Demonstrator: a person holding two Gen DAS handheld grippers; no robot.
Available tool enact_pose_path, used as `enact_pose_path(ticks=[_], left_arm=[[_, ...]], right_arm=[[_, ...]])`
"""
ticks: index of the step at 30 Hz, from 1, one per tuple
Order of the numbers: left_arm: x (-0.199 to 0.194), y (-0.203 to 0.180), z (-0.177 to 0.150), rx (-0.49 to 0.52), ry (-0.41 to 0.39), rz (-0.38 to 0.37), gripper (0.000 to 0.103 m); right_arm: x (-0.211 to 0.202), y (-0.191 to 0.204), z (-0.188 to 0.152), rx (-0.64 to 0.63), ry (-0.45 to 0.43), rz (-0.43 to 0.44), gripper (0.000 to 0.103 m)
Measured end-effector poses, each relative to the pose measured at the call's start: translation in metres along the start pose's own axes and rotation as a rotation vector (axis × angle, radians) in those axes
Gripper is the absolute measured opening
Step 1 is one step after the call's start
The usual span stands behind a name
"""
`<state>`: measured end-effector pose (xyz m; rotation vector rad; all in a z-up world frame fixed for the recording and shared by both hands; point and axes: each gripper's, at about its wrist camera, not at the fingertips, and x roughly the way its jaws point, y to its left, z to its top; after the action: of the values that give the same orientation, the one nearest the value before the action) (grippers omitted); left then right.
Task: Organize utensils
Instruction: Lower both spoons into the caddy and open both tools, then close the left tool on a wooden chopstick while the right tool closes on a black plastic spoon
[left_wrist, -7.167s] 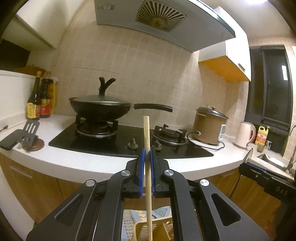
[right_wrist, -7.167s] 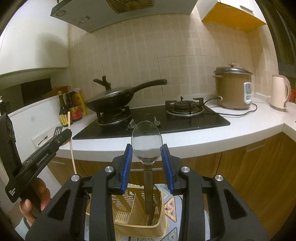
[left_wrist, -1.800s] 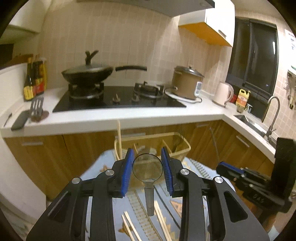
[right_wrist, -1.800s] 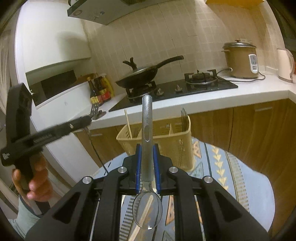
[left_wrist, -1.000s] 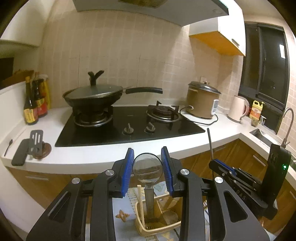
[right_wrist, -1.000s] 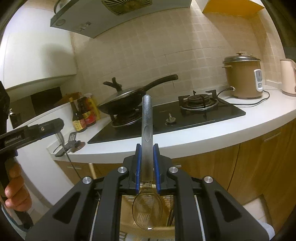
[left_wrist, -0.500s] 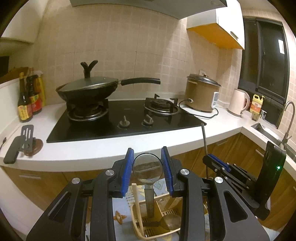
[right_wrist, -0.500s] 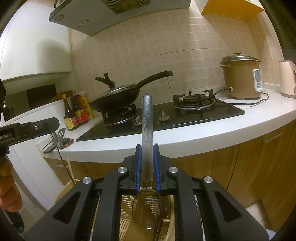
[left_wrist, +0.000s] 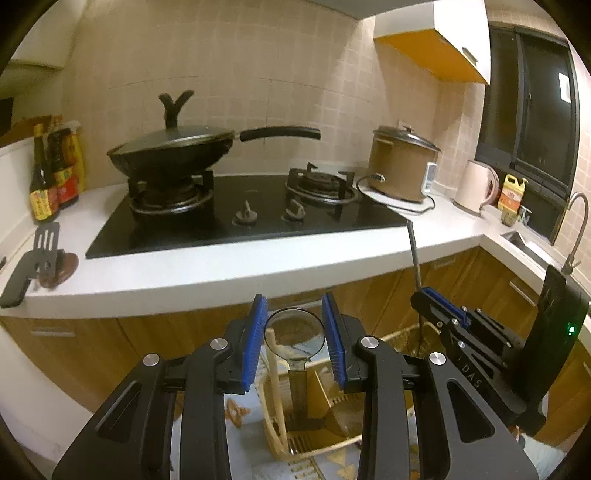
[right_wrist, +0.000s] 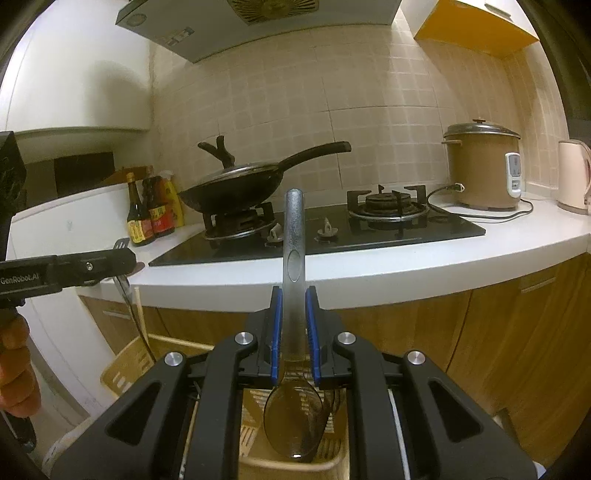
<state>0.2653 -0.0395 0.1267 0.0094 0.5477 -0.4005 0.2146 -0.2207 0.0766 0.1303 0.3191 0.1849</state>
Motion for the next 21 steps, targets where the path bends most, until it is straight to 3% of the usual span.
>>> enact_pose_path(ticks=[9, 21], left_arm=[[-0.014, 0.004, -0.008, -0.041, 0.005, -0.042, 0.034], [-0.052, 0.004, -0.017, -0.059, 0.012, -0.055, 0.035]], right_arm=[[-0.031, -0.01, -0.006, -0.01, 0.077, 0.032, 0.011], [-0.082, 0.002, -0.001, -0.024, 0.095, 0.016, 0.014]])
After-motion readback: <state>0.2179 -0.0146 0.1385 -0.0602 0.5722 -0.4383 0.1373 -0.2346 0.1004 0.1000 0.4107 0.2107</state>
